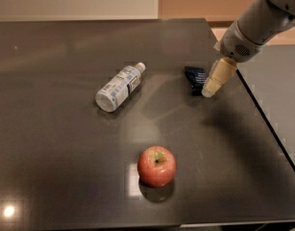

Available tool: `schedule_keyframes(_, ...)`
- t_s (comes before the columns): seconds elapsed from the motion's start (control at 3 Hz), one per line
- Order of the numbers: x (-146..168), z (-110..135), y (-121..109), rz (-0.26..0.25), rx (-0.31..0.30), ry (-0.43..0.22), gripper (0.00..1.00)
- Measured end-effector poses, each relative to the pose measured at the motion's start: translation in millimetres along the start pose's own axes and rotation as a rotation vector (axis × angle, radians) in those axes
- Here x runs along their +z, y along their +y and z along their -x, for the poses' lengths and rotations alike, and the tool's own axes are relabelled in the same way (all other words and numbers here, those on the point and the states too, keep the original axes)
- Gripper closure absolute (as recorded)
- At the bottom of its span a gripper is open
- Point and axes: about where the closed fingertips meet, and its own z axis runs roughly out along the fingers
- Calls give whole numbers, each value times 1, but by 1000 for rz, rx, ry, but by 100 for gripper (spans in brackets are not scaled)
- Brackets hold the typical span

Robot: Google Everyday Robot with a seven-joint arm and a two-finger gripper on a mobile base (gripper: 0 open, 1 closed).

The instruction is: Move rxbar blueberry near apple

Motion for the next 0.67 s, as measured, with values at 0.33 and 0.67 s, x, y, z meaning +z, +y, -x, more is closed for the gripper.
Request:
schedule_keyframes(0.33, 17, 0, -10, 9, 21, -17, 0)
schedule_keyframes(0.67, 30, -3, -21, 13, 38, -20, 0)
